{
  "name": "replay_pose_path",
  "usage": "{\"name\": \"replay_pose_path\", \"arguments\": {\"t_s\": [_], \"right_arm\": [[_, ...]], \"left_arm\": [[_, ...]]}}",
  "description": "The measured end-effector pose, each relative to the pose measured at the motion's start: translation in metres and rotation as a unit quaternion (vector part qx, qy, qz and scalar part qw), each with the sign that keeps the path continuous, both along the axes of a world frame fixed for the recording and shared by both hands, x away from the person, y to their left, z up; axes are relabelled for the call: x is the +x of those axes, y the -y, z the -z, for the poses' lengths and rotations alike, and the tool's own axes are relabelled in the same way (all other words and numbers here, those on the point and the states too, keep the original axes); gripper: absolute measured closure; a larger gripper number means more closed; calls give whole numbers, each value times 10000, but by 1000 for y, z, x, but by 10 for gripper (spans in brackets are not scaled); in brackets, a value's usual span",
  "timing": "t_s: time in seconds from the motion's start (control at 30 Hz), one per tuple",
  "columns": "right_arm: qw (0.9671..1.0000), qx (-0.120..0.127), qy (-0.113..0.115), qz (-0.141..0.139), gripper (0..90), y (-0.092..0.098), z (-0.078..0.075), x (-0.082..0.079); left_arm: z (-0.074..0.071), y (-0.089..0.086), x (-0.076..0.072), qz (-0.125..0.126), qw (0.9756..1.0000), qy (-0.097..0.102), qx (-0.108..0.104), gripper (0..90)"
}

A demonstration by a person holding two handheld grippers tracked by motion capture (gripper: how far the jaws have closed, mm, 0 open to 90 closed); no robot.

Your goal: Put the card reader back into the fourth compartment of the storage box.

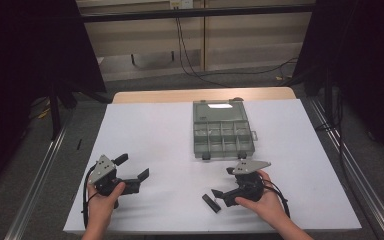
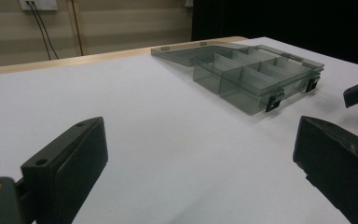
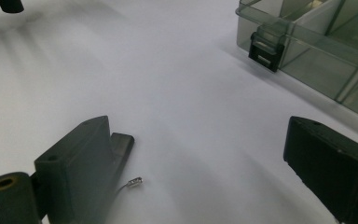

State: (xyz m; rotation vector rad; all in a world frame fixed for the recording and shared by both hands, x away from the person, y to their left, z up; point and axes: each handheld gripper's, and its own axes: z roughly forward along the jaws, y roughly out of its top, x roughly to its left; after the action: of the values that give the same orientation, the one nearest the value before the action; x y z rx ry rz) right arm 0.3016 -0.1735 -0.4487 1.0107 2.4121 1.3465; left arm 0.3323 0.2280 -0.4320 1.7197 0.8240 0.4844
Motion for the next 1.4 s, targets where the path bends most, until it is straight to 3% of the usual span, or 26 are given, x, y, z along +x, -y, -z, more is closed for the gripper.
{"name": "replay_pose_path", "arguments": {"t_s": [0.43,0.67,0.8,1.07,1.2,1.27,1.4], "right_arm": [[9991,-188,-69,-383,82,-14,2,-6],[9958,-543,-67,-731,112,-24,8,-11],[9940,-779,-76,-764,133,-27,11,-12],[9932,-847,-31,-793,165,-26,11,-12],[9929,-879,1,-805,230,-23,10,-12],[9934,-836,-52,-787,304,-20,8,-12],[9925,-886,-17,-841,348,-20,7,-13]], "left_arm": [[2,5,0,79,9999,-4,97,32],[3,5,0,106,9999,6,118,32],[3,6,0,96,9999,-15,103,32],[3,6,0,105,9999,4,124,32],[3,6,0,106,9999,7,128,32],[3,6,0,108,9999,10,120,32],[3,6,0,105,9999,4,128,32]]}}
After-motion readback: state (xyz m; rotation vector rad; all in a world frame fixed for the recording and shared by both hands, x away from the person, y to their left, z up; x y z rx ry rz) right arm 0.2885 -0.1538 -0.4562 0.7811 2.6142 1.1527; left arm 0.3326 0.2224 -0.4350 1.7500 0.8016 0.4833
